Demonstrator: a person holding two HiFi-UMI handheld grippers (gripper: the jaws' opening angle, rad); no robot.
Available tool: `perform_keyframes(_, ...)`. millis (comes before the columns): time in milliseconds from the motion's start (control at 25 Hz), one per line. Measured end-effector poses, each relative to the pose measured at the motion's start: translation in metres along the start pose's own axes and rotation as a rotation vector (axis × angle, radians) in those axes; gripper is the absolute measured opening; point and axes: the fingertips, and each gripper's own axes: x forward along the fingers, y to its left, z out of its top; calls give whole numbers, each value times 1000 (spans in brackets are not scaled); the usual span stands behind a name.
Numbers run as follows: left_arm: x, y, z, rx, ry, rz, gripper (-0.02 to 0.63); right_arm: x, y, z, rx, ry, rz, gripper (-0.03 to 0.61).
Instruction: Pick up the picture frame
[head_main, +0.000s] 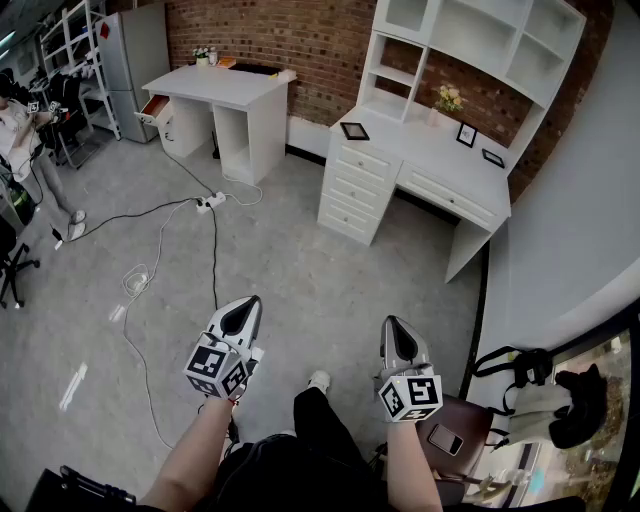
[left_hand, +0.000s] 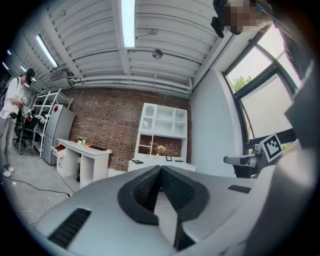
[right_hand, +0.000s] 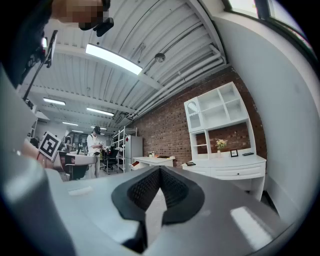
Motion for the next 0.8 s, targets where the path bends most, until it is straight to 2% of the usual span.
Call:
perform_keyframes(400,84,24,-1,-7,5,-1,8,65,-54,-8,4,16,-21,2)
perform_keyframes(800,164,54,-1,-18,33,13,8,130,-105,-19,54,29,-37,2)
